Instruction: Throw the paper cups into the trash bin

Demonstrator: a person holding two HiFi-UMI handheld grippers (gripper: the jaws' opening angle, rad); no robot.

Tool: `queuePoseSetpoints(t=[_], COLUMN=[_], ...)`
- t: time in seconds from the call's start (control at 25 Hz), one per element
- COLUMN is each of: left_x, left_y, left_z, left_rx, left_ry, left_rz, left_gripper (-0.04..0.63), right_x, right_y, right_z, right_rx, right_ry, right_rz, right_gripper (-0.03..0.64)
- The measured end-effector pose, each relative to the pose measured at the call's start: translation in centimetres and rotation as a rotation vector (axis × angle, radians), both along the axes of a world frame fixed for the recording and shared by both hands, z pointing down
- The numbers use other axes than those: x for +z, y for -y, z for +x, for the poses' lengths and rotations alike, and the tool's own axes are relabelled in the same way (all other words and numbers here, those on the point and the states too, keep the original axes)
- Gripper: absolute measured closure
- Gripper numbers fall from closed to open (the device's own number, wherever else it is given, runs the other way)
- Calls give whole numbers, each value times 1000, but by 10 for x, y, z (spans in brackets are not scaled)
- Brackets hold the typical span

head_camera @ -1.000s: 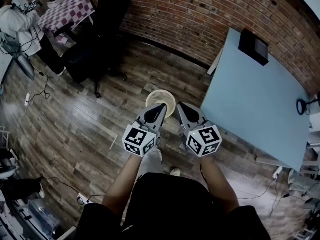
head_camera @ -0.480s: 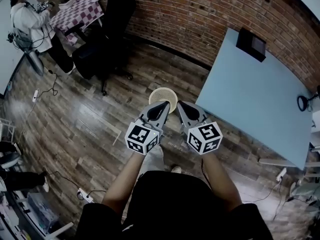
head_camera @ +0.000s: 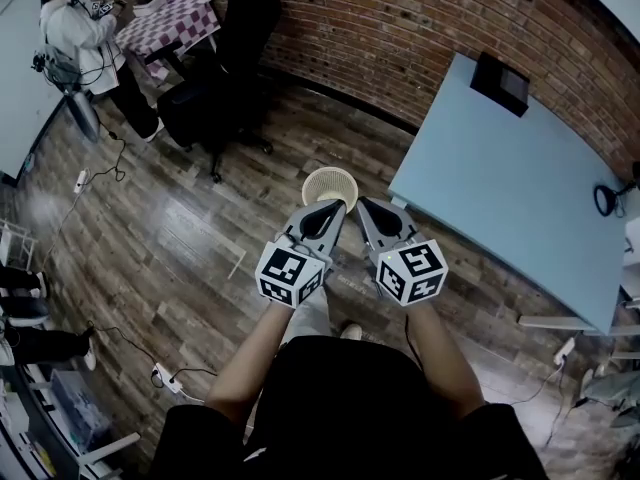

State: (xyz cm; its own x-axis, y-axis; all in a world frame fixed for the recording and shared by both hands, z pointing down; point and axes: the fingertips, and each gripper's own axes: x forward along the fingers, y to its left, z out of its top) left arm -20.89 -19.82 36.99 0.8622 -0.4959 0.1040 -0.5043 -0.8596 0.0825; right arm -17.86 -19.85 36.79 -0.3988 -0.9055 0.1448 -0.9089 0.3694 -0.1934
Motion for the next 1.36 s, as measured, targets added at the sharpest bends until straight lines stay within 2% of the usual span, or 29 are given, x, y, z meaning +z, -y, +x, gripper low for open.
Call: queuePoseSetpoints(t=[0.48, 0.88, 1.36], left_x=[-5, -8, -6], left_y=[-42, -62, -59], left_z=[-10, -21, -21], left_rx=[-37, -60, -43], left_ry=[11, 18, 29], left_rz=[10, -2, -12], left_gripper=[586, 586, 586], right_x=[-5, -6, -8], right_y=[-44, -61, -61], right_z=[-10, -15, -10], right_rx=[-35, -47, -31], right_ry=[5, 33, 45], right_rz=[16, 23, 30], right_gripper=[614, 612, 613])
